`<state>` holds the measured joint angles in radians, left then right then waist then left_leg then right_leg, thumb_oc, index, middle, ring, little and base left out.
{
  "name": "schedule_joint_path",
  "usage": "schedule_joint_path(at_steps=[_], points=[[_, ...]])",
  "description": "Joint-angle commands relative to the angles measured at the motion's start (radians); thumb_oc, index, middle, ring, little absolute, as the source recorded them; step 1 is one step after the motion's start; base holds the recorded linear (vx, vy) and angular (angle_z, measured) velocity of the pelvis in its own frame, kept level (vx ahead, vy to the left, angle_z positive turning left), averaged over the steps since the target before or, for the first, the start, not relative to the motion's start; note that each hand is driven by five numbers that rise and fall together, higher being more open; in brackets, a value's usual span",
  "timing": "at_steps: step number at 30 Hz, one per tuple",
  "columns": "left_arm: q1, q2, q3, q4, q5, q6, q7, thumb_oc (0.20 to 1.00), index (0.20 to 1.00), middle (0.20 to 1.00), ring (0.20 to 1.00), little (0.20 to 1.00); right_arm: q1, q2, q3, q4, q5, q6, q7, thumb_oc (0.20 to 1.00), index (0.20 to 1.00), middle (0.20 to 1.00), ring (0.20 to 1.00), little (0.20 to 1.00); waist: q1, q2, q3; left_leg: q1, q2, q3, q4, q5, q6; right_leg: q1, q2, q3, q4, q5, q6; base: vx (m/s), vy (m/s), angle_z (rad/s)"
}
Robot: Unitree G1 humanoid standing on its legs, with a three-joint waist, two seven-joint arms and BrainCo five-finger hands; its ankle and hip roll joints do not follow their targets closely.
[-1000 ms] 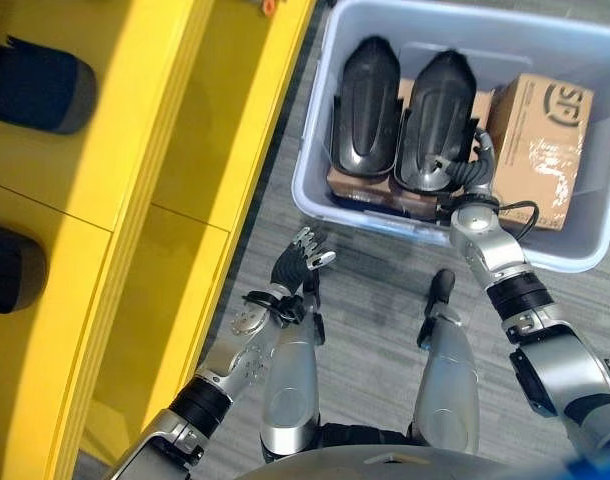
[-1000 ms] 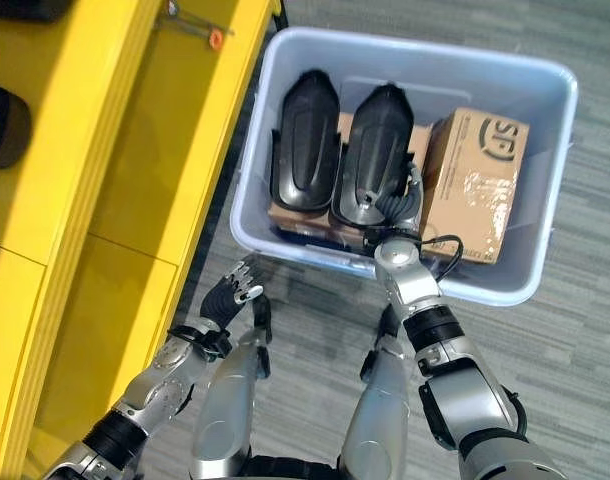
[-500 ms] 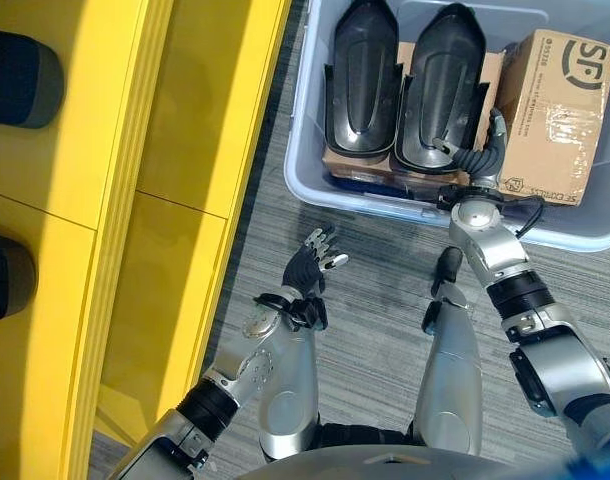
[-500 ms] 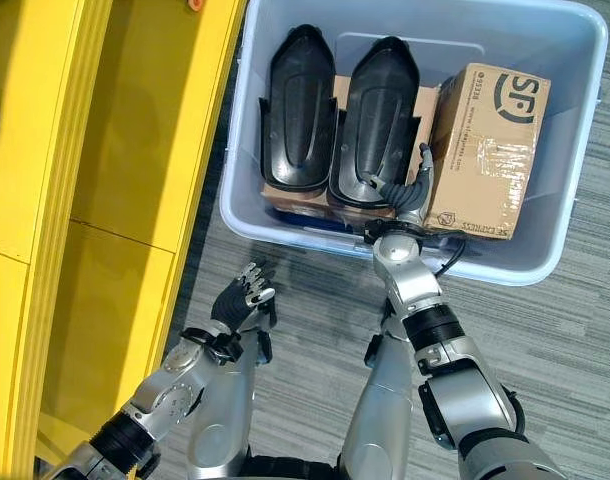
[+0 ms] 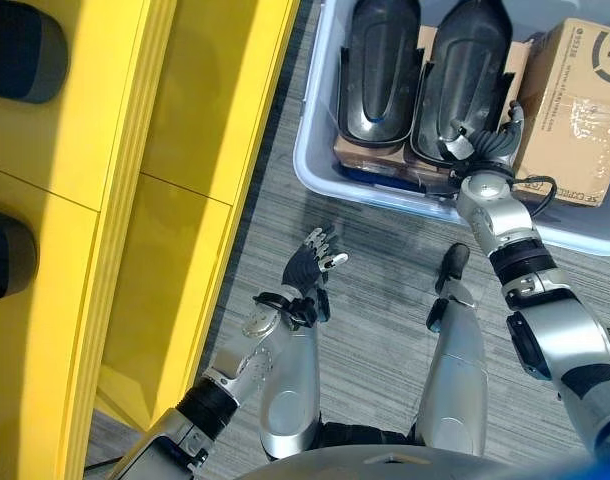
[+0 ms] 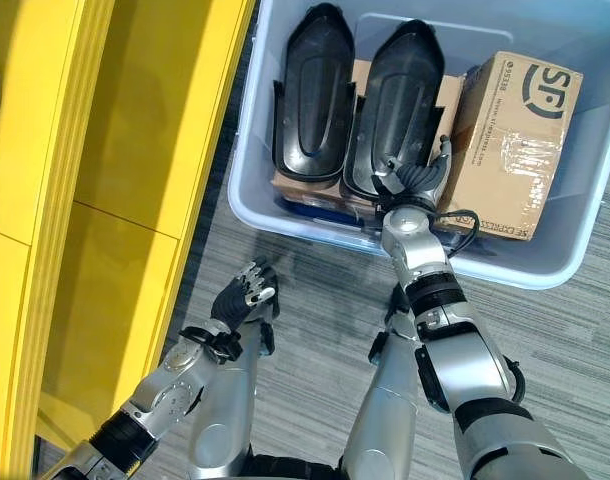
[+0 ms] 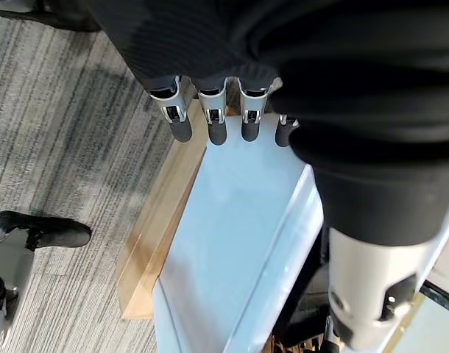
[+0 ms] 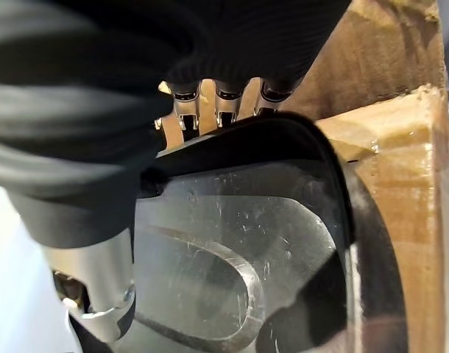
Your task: Move parts from the plastic box to the shelf.
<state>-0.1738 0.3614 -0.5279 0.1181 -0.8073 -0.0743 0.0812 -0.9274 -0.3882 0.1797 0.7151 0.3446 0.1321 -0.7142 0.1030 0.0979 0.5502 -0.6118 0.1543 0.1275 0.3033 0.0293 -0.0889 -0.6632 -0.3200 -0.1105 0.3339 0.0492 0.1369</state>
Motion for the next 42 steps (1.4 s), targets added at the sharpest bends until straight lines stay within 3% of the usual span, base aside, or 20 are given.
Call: schedule_joint_path(at_steps=[1, 10, 12, 17, 28, 35, 36, 37, 42], points=[[0.041, 0.01, -0.023, -0.128, -0.015, 0.002, -0.038, 1.0, 1.0, 1.0, 1.0, 1.0, -0.046, -0.064, -0.002, 0.011, 0.095, -0.027, 0.013, 1.0, 1.0, 1.0, 1.0, 1.0, 0.03, 0.063, -0.03, -0.025, -0.079, -0.031, 0.04, -0.088, 0.048, 0.009, 0.037, -0.041, 0.169, -0.161, -0.027, 0.03, 0.01, 0.06], [0.047, 0.037, -0.024, -0.136, -0.022, 0.012, -0.044, 1.0, 1.0, 1.0, 1.0, 1.0, -0.131, -0.106, 0.016, 0.101, 0.155, -0.02, 0.027, 1.0, 1.0, 1.0, 1.0, 1.0, 0.053, 0.084, -0.03, -0.081, -0.095, -0.044, 0.077, -0.099, 0.053, -0.041, 0.037, -0.04, 0.225, -0.185, -0.037, 0.03, -0.01, 0.07], [0.053, 0.041, -0.024, -0.136, -0.02, 0.018, -0.062, 1.0, 1.0, 1.0, 1.0, 1.0, -0.153, -0.117, 0.023, 0.144, 0.257, -0.01, 0.028, 1.0, 1.0, 1.0, 1.0, 1.0, 0.06, 0.091, -0.03, -0.093, -0.1, -0.048, 0.089, -0.103, 0.055, -0.054, 0.036, -0.039, 0.242, -0.194, -0.041, 0.03, -0.01, 0.1], [0.054, 0.062, -0.025, -0.144, -0.023, 0.018, -0.074, 1.0, 1.0, 1.0, 1.0, 1.0, -0.173, -0.132, 0.027, 0.2, 0.347, 0.018, 0.089, 1.0, 1.0, 1.0, 1.0, 1.0, 0.07, 0.094, -0.03, -0.111, -0.103, -0.052, 0.1, -0.109, 0.058, -0.066, 0.035, -0.041, 0.251, -0.198, -0.044, 0.01, -0.027, 0.06], [0.063, 0.093, -0.018, -0.141, -0.017, 0.024, -0.105, 1.0, 1.0, 1.0, 1.0, 1.0, -0.239, -0.203, 0.165, 0.383, 0.15, 0.223, 0.239, 1.0, 1.0, 1.0, 1.0, 1.0, 0.093, 0.095, -0.03, -0.151, -0.106, -0.066, 0.12, -0.109, 0.058, -0.092, 0.036, -0.053, 0.272, -0.201, -0.045, 0.0, -0.034, 0.05], [0.07, 0.109, -0.017, -0.135, -0.016, 0.011, -0.125, 1.0, 1.0, 1.0, 1.0, 1.0, -0.259, -0.243, 0.264, 0.467, -0.05, 0.281, 0.305, 1.0, 1.0, 1.0, 1.0, 1.0, 0.103, 0.1, -0.03, -0.163, -0.105, -0.067, 0.12, -0.107, 0.06, -0.098, 0.029, -0.063, 0.268, -0.194, -0.042, -0.01, -0.008, 0.03], [0.074, 0.112, -0.018, -0.129, -0.016, 0.002, -0.135, 1.0, 1.0, 1.0, 1.0, 1.0, -0.265, -0.253, 0.29, 0.478, -0.137, 0.287, 0.322, 0.291, 0.291, 0.291, 0.291, 0.291, 0.106, 0.1, -0.03, -0.165, -0.104, -0.068, 0.118, -0.104, 0.059, -0.096, 0.027, -0.067, 0.263, -0.191, -0.041, 0.0, 0.0, 0.0], [0.075, 0.113, -0.017, -0.126, -0.015, -0.001, -0.14, 1.0, 1.0, 1.0, 1.0, 1.0, -0.271, -0.259, 0.305, 0.482, -0.165, 0.291, 0.336, 0.2, 0.2, 0.2, 0.2, 0.2, 0.108, 0.101, -0.03, -0.165, -0.105, -0.068, 0.117, -0.103, 0.059, -0.096, 0.027, -0.069, 0.262, -0.19, -0.041, 0.0, 0.0, 0.0], [0.088, 0.122, -0.019, -0.121, -0.01, -0.023, -0.158, 1.0, 1.0, 1.0, 1.0, 1.0, -0.275, -0.277, 0.349, 0.498, -0.212, 0.307, 0.336, 0.2, 0.2, 0.2, 0.2, 0.2, 0.113, 0.099, -0.03, -0.165, -0.103, -0.07, 0.112, -0.101, 0.06, -0.089, 0.024, -0.076, 0.25, -0.183, -0.039, 0.0, 0.0, 0.0]])
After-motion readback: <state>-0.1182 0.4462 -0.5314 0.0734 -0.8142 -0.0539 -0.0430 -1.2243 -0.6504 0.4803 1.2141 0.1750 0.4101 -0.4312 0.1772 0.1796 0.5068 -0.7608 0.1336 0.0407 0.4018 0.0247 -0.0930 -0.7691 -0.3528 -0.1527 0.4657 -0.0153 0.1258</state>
